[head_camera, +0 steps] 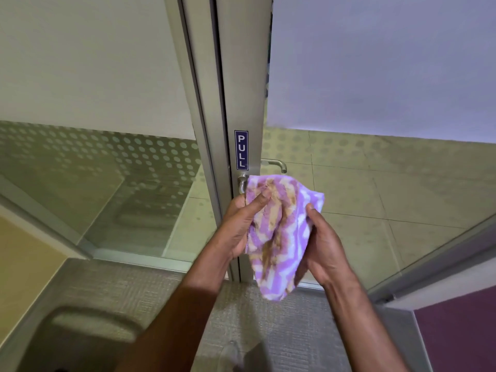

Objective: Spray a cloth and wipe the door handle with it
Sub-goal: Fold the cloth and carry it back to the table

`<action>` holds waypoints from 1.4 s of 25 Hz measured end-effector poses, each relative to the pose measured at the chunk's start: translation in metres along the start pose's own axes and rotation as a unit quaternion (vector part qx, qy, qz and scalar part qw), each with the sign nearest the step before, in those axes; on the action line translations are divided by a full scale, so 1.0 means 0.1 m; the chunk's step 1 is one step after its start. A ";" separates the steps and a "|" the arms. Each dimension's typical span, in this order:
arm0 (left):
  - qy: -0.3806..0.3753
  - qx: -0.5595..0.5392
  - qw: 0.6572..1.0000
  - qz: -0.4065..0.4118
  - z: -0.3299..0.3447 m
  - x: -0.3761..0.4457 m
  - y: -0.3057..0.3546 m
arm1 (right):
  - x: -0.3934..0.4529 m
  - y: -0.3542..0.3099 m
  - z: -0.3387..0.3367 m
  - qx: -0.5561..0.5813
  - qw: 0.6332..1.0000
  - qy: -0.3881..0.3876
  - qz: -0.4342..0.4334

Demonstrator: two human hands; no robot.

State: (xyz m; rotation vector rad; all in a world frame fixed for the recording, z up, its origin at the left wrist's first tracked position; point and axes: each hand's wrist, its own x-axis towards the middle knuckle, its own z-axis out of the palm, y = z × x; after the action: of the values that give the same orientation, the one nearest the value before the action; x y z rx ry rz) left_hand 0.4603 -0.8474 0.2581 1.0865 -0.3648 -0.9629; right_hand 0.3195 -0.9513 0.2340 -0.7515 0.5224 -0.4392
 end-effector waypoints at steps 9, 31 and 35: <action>0.013 0.007 0.999 -0.045 -0.02 -0.21 -0.04 | -0.07 -0.14 -0.05 -0.026 0.999 0.012 -0.014; 0.111 0.015 0.993 -0.030 -0.33 -0.47 -0.27 | -0.25 0.21 -0.21 -0.085 0.992 -0.077 -0.049; 0.069 0.083 0.994 0.029 -0.37 -0.55 -0.39 | -0.25 0.21 -0.28 -0.172 0.982 -0.052 -0.064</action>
State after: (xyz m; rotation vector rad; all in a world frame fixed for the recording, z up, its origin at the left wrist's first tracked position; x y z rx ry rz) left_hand 0.4363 -0.7867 0.2177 1.2792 -0.3655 -0.8125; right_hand 0.2876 -0.9389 0.2082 -1.1391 0.4580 -0.4303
